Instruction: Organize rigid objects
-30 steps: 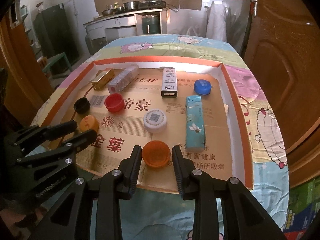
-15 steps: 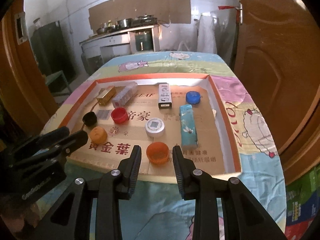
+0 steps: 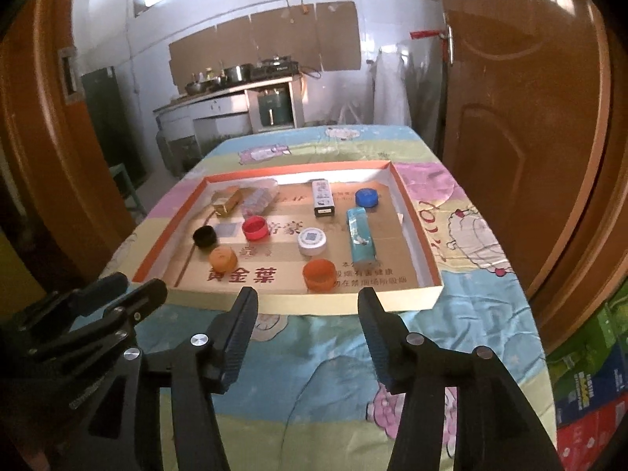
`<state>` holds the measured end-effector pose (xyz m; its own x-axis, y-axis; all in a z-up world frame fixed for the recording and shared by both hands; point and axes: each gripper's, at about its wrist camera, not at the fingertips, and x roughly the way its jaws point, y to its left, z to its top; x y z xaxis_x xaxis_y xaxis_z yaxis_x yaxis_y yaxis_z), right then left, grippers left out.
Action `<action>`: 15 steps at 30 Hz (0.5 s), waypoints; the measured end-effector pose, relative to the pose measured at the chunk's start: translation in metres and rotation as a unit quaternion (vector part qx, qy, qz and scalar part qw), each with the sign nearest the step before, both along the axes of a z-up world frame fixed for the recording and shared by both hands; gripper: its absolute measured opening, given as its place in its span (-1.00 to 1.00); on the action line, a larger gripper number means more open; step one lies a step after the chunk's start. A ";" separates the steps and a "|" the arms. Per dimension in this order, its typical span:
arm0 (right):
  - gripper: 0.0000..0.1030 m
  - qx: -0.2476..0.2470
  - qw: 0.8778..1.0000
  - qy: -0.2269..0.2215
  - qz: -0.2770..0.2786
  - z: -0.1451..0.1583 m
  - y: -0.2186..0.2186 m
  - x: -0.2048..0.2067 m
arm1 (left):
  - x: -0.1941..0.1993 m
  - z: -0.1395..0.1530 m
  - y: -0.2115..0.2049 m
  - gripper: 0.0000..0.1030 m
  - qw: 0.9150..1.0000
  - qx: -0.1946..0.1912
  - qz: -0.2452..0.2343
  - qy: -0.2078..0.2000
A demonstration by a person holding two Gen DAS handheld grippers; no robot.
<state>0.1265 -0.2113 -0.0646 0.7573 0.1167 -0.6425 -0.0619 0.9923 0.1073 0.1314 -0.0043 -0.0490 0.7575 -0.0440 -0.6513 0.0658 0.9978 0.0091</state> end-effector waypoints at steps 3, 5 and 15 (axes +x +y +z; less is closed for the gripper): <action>0.21 -0.003 1.000 -0.014 -0.005 0.009 0.002 -0.016 | -0.016 0.010 0.006 -0.13 1.000 -0.008 0.010 -0.015; 0.29 0.000 1.000 -0.024 -0.005 0.017 0.003 -0.027 | -0.026 0.018 0.009 -0.13 0.999 -0.020 0.015 -0.029; 0.36 0.000 0.998 -0.067 -0.014 0.047 0.007 -0.073 | -0.064 0.048 0.001 0.12 0.997 -0.019 -0.032 -0.063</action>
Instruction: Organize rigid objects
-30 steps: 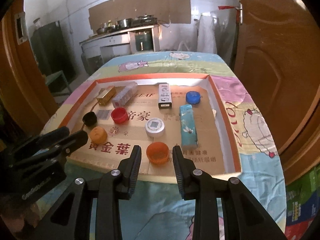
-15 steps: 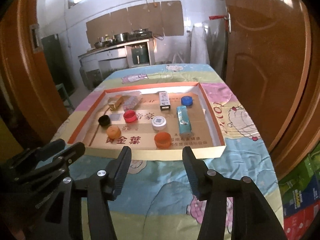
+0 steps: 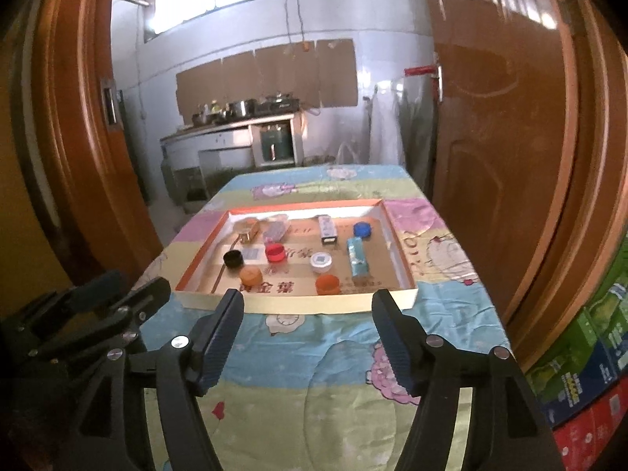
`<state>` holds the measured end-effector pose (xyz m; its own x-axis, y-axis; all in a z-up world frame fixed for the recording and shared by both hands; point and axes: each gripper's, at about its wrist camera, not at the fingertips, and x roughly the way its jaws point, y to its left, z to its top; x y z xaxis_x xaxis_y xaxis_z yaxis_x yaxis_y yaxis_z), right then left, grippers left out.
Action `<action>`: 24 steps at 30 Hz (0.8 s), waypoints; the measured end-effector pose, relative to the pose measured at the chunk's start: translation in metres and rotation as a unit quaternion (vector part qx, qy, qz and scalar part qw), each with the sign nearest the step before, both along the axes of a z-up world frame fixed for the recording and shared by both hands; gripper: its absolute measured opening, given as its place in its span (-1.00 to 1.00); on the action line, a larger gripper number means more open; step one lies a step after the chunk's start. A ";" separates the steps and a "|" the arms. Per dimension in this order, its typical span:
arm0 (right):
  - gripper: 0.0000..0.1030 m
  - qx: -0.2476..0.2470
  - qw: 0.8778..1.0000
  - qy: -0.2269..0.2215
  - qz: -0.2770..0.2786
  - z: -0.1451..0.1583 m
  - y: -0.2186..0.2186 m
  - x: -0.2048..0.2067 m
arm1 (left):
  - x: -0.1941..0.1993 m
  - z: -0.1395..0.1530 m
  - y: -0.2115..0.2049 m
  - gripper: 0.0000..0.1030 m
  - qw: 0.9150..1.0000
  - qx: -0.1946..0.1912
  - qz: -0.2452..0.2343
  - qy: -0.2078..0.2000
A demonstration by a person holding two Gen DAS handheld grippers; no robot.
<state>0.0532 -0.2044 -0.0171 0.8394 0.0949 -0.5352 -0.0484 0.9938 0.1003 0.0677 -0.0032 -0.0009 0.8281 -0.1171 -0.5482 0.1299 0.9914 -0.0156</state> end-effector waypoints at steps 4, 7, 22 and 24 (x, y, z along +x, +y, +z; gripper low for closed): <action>0.36 0.002 1.000 -0.014 -0.018 0.010 -0.006 -0.016 | -0.011 0.005 -0.001 0.28 1.000 0.003 -0.008 -0.005; 0.37 -0.006 0.999 -0.030 -0.028 0.019 -0.006 -0.030 | -0.018 0.008 -0.001 0.28 1.000 0.007 -0.009 -0.004; 0.39 -0.016 0.998 -0.062 -0.022 0.040 0.006 -0.068 | -0.053 0.028 0.023 0.24 0.998 -0.025 0.037 -0.036; 0.39 -0.019 0.998 -0.063 -0.024 0.040 0.007 -0.073 | -0.057 0.030 0.023 0.24 0.998 -0.018 0.040 -0.038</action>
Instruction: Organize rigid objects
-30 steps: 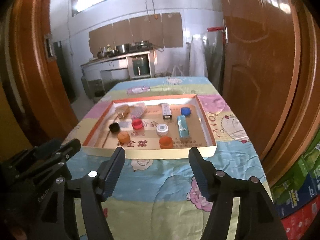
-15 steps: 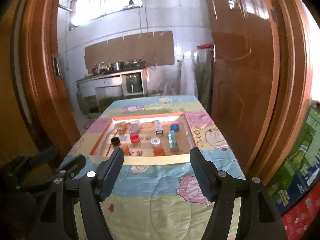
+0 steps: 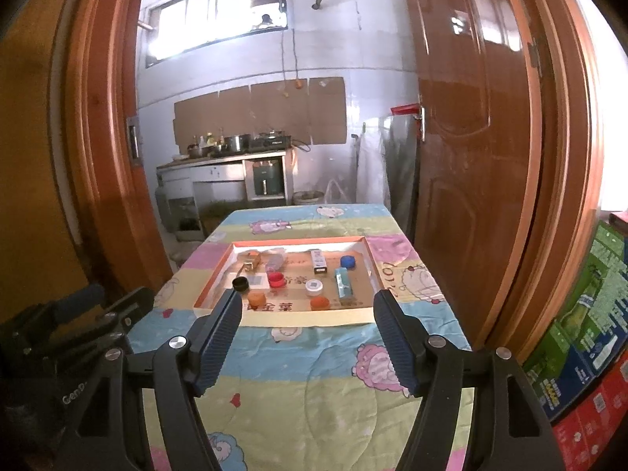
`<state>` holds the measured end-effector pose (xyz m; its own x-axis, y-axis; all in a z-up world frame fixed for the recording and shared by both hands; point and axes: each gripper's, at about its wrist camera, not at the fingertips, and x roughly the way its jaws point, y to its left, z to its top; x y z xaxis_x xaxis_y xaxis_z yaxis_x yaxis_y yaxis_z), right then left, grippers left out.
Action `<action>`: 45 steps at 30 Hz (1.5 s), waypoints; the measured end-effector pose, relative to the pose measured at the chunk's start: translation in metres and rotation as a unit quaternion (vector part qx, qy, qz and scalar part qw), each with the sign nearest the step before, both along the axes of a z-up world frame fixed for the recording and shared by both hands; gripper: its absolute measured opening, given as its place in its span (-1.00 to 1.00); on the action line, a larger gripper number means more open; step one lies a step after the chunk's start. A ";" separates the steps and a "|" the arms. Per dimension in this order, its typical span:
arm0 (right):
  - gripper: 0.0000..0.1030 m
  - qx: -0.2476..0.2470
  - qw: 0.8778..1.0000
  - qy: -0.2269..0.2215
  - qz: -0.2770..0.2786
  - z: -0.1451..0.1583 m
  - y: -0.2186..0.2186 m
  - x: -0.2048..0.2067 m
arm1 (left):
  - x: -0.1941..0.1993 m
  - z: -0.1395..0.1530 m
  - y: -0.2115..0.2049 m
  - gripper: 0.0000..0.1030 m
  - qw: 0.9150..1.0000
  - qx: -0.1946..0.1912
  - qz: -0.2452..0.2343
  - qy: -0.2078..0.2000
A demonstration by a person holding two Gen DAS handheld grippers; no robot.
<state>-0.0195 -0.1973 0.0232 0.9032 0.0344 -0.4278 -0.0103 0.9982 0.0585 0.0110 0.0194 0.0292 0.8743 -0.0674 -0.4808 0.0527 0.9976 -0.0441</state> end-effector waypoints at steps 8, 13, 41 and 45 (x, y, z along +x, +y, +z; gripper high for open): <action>0.39 -0.015 1.000 0.003 -0.018 -0.002 0.000 -0.012 | -0.013 0.006 -0.005 0.24 1.000 0.016 0.003 -0.008; 0.39 -0.014 1.000 0.003 -0.015 -0.003 -0.001 -0.017 | -0.016 0.006 -0.006 0.24 1.000 0.019 0.002 -0.008; 0.39 -0.009 1.000 0.001 -0.006 0.000 -0.001 -0.022 | -0.021 0.008 -0.011 0.24 1.000 0.021 -0.004 -0.008; 0.39 -0.009 1.000 0.001 -0.006 0.000 -0.001 -0.022 | -0.022 0.008 -0.012 0.24 1.000 0.022 -0.005 -0.008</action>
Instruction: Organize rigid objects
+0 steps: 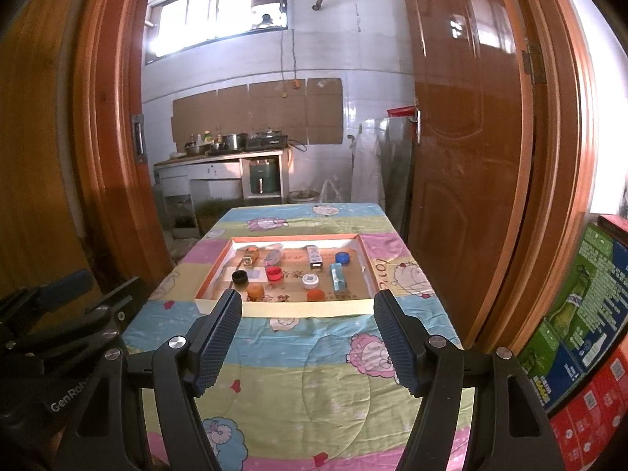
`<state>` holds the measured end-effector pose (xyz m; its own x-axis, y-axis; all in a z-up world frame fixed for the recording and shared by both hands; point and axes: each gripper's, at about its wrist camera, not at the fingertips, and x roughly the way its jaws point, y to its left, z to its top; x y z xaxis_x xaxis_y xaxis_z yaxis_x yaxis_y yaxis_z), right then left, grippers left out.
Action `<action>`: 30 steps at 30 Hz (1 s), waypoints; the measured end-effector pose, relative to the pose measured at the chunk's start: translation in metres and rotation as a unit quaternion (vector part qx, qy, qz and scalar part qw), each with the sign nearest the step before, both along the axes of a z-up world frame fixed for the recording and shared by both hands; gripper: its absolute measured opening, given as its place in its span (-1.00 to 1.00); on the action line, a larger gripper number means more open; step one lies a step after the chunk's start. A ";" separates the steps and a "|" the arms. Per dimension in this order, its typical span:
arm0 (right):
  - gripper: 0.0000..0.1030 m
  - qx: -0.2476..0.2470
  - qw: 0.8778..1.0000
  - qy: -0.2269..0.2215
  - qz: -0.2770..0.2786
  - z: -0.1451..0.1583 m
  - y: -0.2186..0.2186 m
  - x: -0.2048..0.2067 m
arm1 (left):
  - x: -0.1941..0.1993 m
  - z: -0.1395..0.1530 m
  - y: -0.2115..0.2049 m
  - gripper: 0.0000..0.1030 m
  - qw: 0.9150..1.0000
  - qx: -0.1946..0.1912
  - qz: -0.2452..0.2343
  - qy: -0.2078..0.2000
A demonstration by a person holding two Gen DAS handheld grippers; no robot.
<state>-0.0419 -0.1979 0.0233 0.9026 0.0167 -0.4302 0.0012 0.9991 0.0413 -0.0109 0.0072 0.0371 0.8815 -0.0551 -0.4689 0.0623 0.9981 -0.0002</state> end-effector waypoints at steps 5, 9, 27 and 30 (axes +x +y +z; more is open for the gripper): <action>0.39 0.000 1.000 0.000 0.000 0.000 0.000 0.000 | 0.000 0.000 0.000 0.24 1.000 0.000 -0.001 0.001; 0.39 0.000 1.000 0.000 0.000 0.000 0.001 0.000 | -0.002 0.000 -0.001 0.24 1.000 0.001 -0.001 0.001; 0.39 -0.001 1.000 -0.001 0.000 0.000 0.001 0.000 | -0.002 0.000 -0.002 0.24 1.000 0.001 -0.001 0.002; 0.39 0.000 1.000 0.000 0.000 0.000 0.001 0.000 | -0.003 0.000 -0.002 0.24 1.000 0.001 -0.001 0.002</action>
<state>-0.0420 -0.1973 0.0232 0.9029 0.0167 -0.4295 0.0008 0.9992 0.0405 -0.0139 0.0052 0.0376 0.8796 -0.0567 -0.4724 0.0647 0.9979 0.0008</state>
